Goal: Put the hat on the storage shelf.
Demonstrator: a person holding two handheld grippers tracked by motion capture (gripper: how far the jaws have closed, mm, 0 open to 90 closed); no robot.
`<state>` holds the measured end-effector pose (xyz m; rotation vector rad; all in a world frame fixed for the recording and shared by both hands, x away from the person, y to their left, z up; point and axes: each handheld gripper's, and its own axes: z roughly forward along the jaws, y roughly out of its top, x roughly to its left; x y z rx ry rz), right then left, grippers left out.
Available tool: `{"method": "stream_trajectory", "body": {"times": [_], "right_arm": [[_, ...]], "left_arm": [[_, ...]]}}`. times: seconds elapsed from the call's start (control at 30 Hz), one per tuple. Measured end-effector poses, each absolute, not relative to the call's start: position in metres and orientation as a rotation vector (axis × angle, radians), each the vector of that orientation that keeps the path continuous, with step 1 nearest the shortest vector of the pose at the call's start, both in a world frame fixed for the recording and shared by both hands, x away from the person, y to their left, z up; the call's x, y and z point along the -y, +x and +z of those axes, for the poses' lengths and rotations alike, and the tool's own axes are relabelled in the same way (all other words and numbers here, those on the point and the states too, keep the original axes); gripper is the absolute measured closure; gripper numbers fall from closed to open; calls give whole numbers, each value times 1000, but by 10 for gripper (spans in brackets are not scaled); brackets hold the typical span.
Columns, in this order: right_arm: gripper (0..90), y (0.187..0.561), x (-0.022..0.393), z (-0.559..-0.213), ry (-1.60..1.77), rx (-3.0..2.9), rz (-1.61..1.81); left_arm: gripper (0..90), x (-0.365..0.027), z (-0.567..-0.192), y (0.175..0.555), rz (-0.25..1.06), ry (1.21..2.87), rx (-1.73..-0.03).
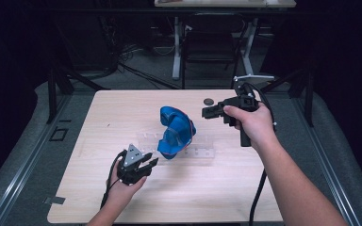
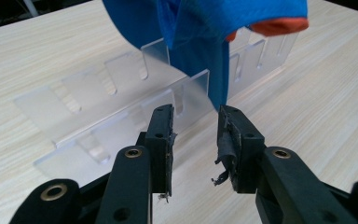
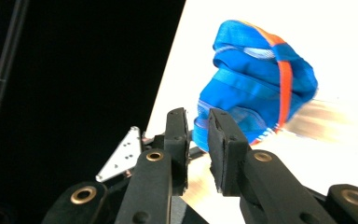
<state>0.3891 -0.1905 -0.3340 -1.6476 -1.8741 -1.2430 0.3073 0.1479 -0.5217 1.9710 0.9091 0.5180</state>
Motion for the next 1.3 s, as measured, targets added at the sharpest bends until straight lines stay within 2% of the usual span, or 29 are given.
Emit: {"method": "stream_trajectory", "body": {"times": [0.17, 0.77, 0.97, 1.3], "right_arm": [[795, 384, 196, -339, -1669, 1908, -1205], [744, 348, 222, -360, -1739, 2001, -1177], [678, 335, 229, -367, -1752, 2021, -1182], [635, 312, 232, -391, -1765, 2098, -1149]], "left_arm": [[626, -159, -524, 304, 521, 1969, -930], [520, -202, -530, 288, 563, 1961, -982], [500, -215, -533, 283, 553, 1954, -1005], [470, -227, -538, 278, 547, 1928, -1034]]}}
